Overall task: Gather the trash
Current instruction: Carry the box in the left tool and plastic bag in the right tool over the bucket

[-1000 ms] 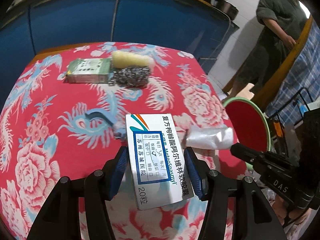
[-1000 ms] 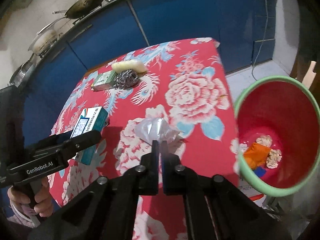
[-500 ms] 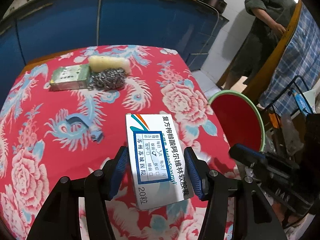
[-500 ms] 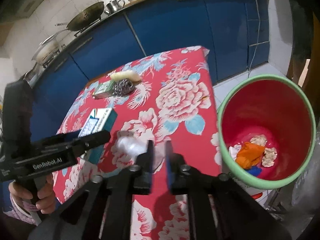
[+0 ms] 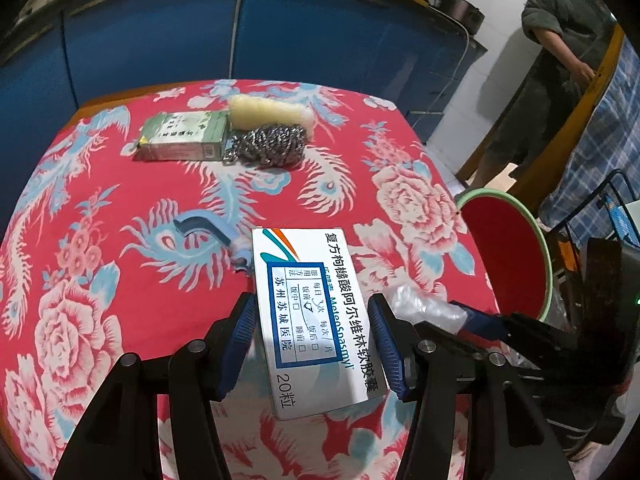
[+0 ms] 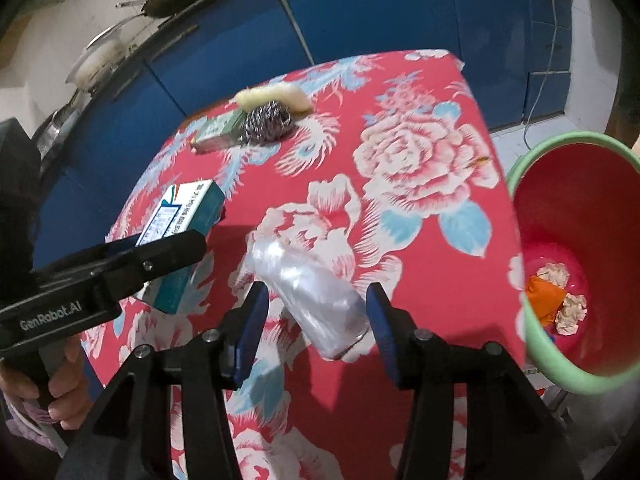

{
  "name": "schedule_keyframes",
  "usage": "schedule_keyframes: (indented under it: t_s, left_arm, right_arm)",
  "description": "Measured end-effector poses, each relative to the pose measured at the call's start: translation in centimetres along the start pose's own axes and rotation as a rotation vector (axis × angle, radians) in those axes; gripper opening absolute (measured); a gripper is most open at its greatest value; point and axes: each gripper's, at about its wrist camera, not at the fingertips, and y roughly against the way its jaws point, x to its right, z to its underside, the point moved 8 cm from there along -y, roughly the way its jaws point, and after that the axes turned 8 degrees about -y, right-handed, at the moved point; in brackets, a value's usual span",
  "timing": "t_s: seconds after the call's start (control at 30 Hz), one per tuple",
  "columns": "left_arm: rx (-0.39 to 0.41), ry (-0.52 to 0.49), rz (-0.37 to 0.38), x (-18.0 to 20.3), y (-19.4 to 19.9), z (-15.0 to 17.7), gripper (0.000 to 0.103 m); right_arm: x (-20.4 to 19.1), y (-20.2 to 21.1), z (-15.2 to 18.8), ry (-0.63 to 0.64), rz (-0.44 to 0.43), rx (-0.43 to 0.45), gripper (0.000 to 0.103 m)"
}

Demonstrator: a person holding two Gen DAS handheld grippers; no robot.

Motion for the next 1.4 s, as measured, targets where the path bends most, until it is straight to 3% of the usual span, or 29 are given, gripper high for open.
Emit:
schedule_keyframes:
  t_s: [0.07,0.33,0.83,1.13,1.4]
  left_arm:
    - [-0.004,0.004,-0.001,-0.1,-0.2,0.1,0.059]
    - [-0.025,0.011,0.009,-0.2,-0.9,0.6,0.059]
    - [-0.043,-0.049,0.044,2.6,-1.6,0.7,0.059]
    - [-0.054,-0.121,0.092,6.4,-1.9,-0.2,0.059]
    - [-0.073,-0.221,0.143,11.5,-2.8,-1.3,0.059]
  right_arm:
    - [-0.3,-0.2,0.1,0.019,0.01,0.01,0.053]
    - [-0.3,0.0,0.4,0.048,0.039,0.019,0.032]
    - [3.5,6.1,0.6,-0.036,0.072,0.112,0.031]
    - [8.4,9.5,0.0,-0.135,0.138,0.187,0.031]
    - [13.0,10.8,-0.5,-0.216,0.216,0.204,0.031]
